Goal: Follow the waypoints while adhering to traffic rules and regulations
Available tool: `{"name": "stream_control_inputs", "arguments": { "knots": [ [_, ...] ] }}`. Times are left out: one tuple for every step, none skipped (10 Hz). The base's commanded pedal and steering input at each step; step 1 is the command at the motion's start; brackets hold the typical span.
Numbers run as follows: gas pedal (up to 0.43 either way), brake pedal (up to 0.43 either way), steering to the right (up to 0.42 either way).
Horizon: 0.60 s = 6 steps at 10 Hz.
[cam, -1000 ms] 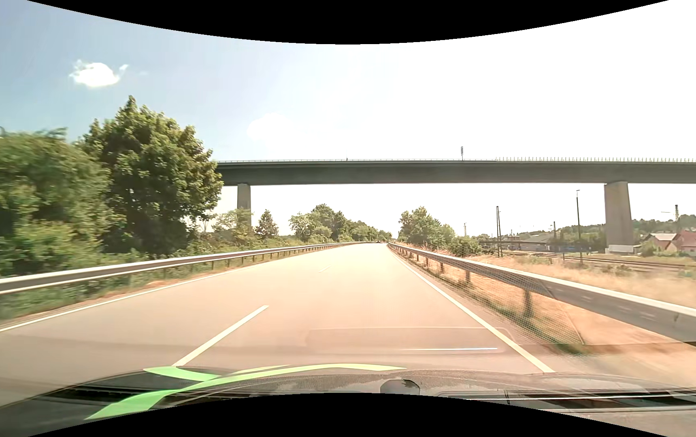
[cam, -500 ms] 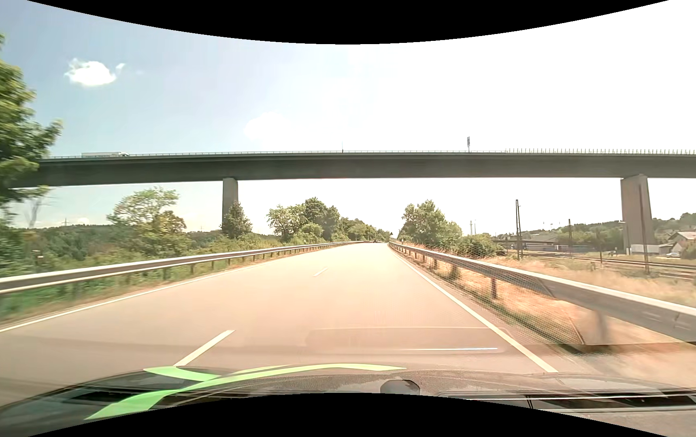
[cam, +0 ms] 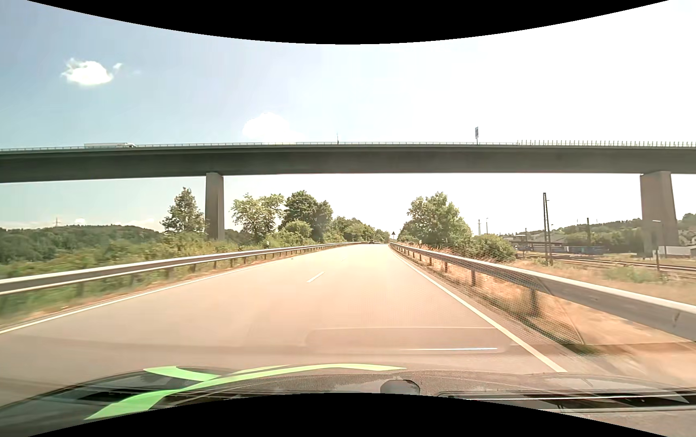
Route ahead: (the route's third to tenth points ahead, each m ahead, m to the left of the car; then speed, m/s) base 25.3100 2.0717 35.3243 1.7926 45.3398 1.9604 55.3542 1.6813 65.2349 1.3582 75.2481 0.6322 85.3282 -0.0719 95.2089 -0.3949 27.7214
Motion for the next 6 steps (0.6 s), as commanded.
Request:
{"name": "stream_control_inputs", "arguments": {
  "knots": [
    [0.22, 0.0, 0.001],
    [0.22, 0.0, 0.001],
    [0.22, 0.0, 0.001],
    [0.209, 0.0, 0.002],
    [0.209, 0.0, 0.002],
    [0.209, 0.0, 0.002]
  ]
}}
